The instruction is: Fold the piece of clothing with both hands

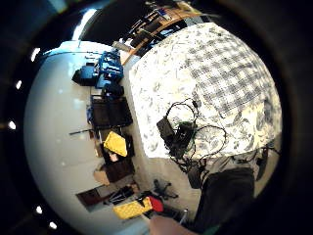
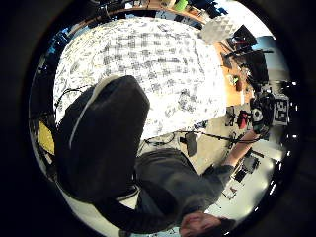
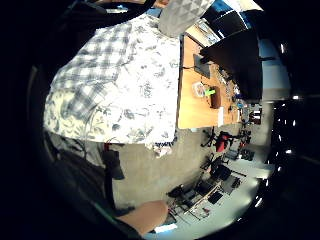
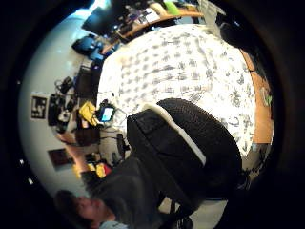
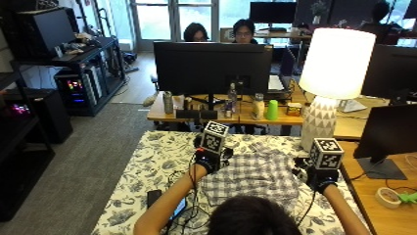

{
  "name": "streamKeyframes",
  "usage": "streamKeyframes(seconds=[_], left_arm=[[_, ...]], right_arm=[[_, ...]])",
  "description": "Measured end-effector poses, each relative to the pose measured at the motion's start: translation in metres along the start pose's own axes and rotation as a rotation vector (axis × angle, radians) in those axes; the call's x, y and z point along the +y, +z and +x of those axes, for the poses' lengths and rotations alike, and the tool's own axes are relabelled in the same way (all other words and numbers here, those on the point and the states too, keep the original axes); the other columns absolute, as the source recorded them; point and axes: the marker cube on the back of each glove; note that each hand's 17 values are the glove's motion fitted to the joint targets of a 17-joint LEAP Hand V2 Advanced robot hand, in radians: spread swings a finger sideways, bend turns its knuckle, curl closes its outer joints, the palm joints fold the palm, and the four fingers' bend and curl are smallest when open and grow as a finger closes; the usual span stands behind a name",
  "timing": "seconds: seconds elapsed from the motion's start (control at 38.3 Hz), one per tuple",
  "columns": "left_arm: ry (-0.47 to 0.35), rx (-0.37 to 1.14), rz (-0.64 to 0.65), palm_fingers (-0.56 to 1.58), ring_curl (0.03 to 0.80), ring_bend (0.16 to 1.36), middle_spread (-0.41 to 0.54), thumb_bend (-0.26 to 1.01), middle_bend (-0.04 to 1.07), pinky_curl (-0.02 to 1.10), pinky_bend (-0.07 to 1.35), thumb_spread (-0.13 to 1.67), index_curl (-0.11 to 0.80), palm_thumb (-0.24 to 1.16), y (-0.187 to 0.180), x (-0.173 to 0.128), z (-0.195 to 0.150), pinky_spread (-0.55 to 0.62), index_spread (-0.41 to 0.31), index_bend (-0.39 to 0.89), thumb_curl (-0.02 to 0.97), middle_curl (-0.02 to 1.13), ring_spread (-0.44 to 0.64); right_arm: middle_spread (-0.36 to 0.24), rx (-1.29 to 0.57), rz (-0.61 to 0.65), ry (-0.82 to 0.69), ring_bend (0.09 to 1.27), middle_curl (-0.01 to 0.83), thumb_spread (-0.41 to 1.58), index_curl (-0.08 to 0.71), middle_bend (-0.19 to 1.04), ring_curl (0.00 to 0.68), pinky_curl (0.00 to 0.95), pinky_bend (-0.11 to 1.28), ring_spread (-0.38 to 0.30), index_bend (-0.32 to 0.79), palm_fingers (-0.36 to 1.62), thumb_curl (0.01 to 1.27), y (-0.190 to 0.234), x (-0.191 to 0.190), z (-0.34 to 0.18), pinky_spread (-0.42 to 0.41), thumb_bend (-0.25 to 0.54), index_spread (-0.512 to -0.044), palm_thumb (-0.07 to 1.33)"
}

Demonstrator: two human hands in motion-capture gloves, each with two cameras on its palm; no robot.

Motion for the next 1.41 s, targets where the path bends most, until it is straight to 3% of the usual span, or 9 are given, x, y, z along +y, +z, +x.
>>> streamKeyframes(seconds=[0.1, 0.21, 0.52, 0.78, 0.97, 1.12, 1.23, 1.33, 1.41], left_arm=[[-0.013, 0.011, -0.032, 0.28, 0.099, 0.40, 0.129, 0.05, 0.14, 0.09, 0.29, 0.63, 0.115, 0.10, -0.001, 0.000, 0.004, 0.26, -0.031, 0.26, 0.023, 0.05, 0.22], [0.001, 0.009, -0.038, 0.27, 0.134, 0.43, 0.157, 0.05, 0.14, 0.13, 0.29, 0.83, 0.166, 0.10, -0.003, 0.000, 0.010, 0.32, -0.042, 0.27, 0.040, 0.08, 0.27], [-0.004, 0.036, -0.084, 0.23, 0.180, 0.47, 0.187, 0.01, 0.15, 0.19, 0.30, 1.11, 0.264, 0.10, 0.011, 0.000, 0.000, 0.39, -0.053, 0.27, 0.085, 0.13, 0.33], [-0.003, 0.035, -0.089, 0.21, 0.205, 0.49, 0.196, -0.01, 0.16, 0.24, 0.31, 1.19, 0.306, 0.10, 0.030, -0.002, -0.005, 0.40, -0.051, 0.22, 0.118, 0.16, 0.35], [0.025, 0.091, -0.096, 0.15, 0.227, 0.53, 0.203, -0.02, 0.17, 0.27, 0.34, 1.16, 0.302, 0.10, 0.047, -0.008, 0.003, 0.41, -0.029, 0.13, 0.146, 0.18, 0.35], [0.109, 0.174, -0.071, 0.14, 0.247, 0.58, 0.217, -0.02, 0.16, 0.30, 0.43, 1.10, 0.277, 0.12, 0.107, -0.033, 0.024, 0.40, -0.005, 0.10, 0.175, 0.20, 0.34], [0.137, 0.196, -0.137, 0.23, 0.259, 0.63, 0.209, -0.02, 0.15, 0.34, 0.57, 1.04, 0.251, 0.15, 0.160, -0.049, 0.041, 0.35, -0.004, 0.08, 0.198, 0.19, 0.31], [0.193, 0.204, -0.222, 0.24, 0.275, 0.66, 0.198, -0.02, 0.16, 0.36, 0.62, 1.01, 0.239, 0.17, 0.179, -0.031, 0.058, 0.31, -0.010, 0.09, 0.218, 0.20, 0.28], [0.162, 0.135, -0.252, 0.24, 0.282, 0.66, 0.187, -0.02, 0.17, 0.37, 0.65, 0.98, 0.235, 0.18, 0.189, -0.023, 0.061, 0.30, -0.011, 0.10, 0.227, 0.21, 0.27]], right_arm=[[-0.021, 0.009, 0.024, 0.017, 0.38, 0.129, 0.63, 0.128, 0.29, 0.152, 0.128, 0.32, 0.018, 0.19, 0.64, 0.04, 0.000, -0.004, 0.008, 0.135, 0.113, -0.196, 0.20], [-0.026, 0.019, 0.053, 0.011, 0.38, 0.174, 0.82, 0.177, 0.29, 0.198, 0.173, 0.32, 0.023, 0.17, 0.62, 0.05, -0.012, 0.005, 0.010, 0.165, 0.106, -0.237, 0.21], [-0.031, 0.035, 0.040, 0.035, 0.37, 0.257, 1.10, 0.231, 0.28, 0.249, 0.235, 0.30, 0.028, 0.14, 0.62, 0.10, -0.012, 0.001, 0.014, 0.194, 0.062, -0.281, 0.22], [-0.032, 0.059, -0.004, 0.025, 0.38, 0.299, 1.17, 0.247, 0.26, 0.278, 0.271, 0.30, 0.029, 0.13, 0.60, 0.13, 0.006, -0.013, 0.012, 0.194, 0.022, -0.289, 0.23], [-0.032, 0.090, -0.049, -0.004, 0.38, 0.321, 1.19, 0.249, 0.25, 0.294, 0.292, 0.30, 0.029, 0.12, 0.58, 0.15, -0.009, 0.006, -0.005, 0.195, -0.002, -0.292, 0.24], [-0.029, 0.090, -0.049, -0.005, 0.37, 0.337, 1.20, 0.254, 0.24, 0.303, 0.302, 0.29, 0.029, 0.13, 0.56, 0.16, 0.005, -0.008, -0.003, 0.207, -0.011, -0.293, 0.25], [-0.027, 0.099, -0.050, 0.000, 0.37, 0.345, 1.21, 0.255, 0.24, 0.306, 0.307, 0.29, 0.029, 0.13, 0.55, 0.16, 0.024, -0.026, 0.003, 0.209, -0.014, -0.293, 0.25], [-0.027, 0.103, -0.065, -0.008, 0.36, 0.354, 1.21, 0.260, 0.24, 0.310, 0.311, 0.27, 0.033, 0.14, 0.54, 0.17, 0.032, -0.028, 0.005, 0.211, -0.015, -0.293, 0.25], [-0.031, 0.101, -0.077, -0.013, 0.35, 0.360, 1.21, 0.265, 0.25, 0.312, 0.313, 0.27, 0.037, 0.14, 0.54, 0.17, 0.038, -0.027, 0.005, 0.217, -0.015, -0.293, 0.25]])
